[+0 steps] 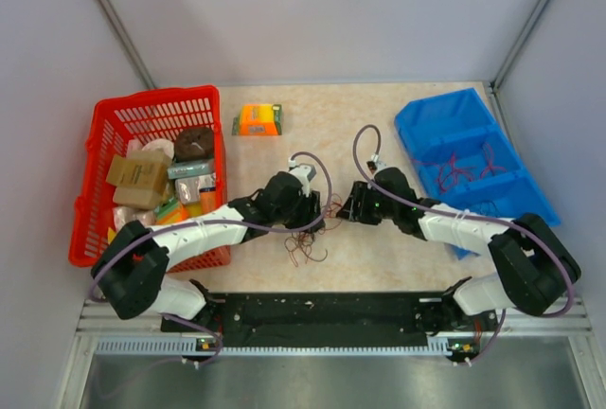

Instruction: Untangle the cables

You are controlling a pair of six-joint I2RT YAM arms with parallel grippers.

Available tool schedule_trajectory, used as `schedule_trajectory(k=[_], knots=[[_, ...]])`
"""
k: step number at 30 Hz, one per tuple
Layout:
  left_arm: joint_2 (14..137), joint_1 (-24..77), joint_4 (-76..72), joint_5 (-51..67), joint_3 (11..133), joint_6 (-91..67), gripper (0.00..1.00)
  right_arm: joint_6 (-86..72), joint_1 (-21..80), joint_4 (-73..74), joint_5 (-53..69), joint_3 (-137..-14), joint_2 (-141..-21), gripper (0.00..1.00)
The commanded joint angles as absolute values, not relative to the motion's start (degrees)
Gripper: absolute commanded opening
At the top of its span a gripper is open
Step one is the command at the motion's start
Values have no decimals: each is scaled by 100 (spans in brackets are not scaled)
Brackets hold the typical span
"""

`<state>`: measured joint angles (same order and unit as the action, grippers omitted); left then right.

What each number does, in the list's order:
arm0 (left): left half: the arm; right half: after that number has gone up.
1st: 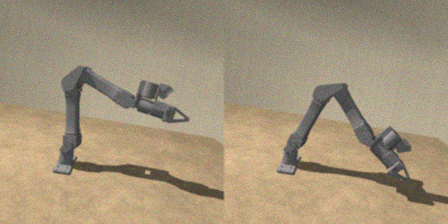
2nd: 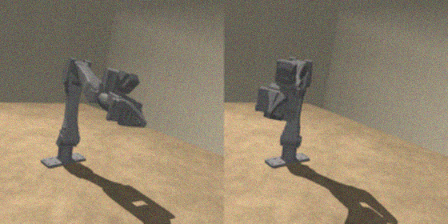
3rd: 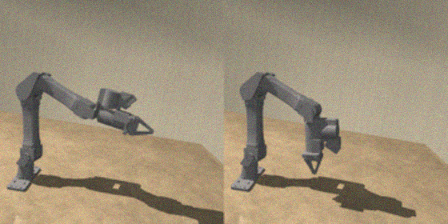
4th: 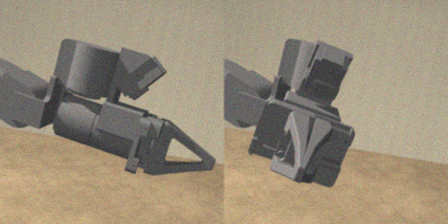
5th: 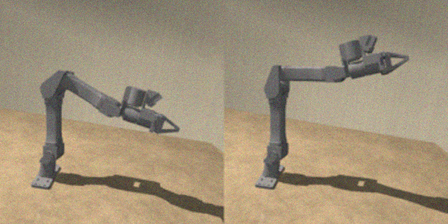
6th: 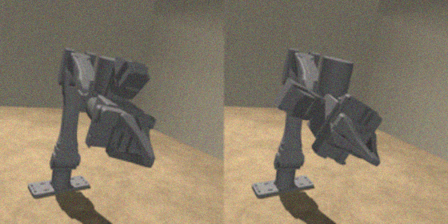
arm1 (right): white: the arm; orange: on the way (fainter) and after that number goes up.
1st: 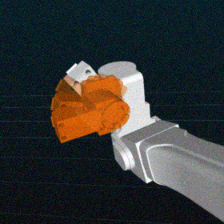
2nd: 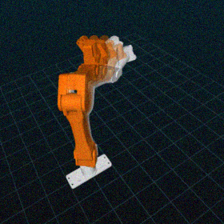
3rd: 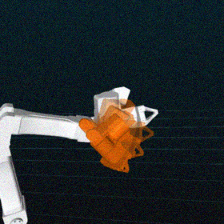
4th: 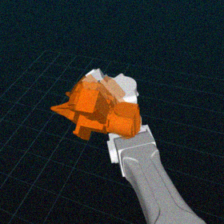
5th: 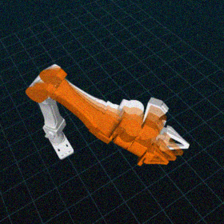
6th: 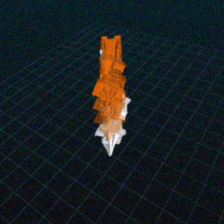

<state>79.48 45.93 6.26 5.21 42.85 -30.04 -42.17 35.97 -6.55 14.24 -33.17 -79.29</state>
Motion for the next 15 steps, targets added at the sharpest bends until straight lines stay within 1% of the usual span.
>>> schedule_trajectory(k=[1,3,4,6,7,9,11,15], knots=[[7778,4614,88,694,4184,-3032,52,-4166,3665,-378,414,-3902,-8006,46],[7700,4614,88,738,4140,-3041,51,-4157,3656,-492,299,-3981,-8129,43],[7673,4614,114,747,4122,-3050,53,-4166,3656,-562,351,-4034,-8226,40],[7577,4614,193,738,4104,-3032,65,-4262,3656,-423,483,-4209,-8471,30],[7550,4614,237,712,4113,-2997,70,-4280,3656,-448,570,-4227,-8577,27],[7567,4614,351,581,4174,-2918,76,-4394,3665,-641,668,-4096,-8640,23],[7663,4614,474,527,4332,-2804,77,-4421,3674,-712,703,-4008,-8605,22],[7901,4614,414,606,4474,-2777,77,-4228,3700,-457,554,-4043,-8508,24]])
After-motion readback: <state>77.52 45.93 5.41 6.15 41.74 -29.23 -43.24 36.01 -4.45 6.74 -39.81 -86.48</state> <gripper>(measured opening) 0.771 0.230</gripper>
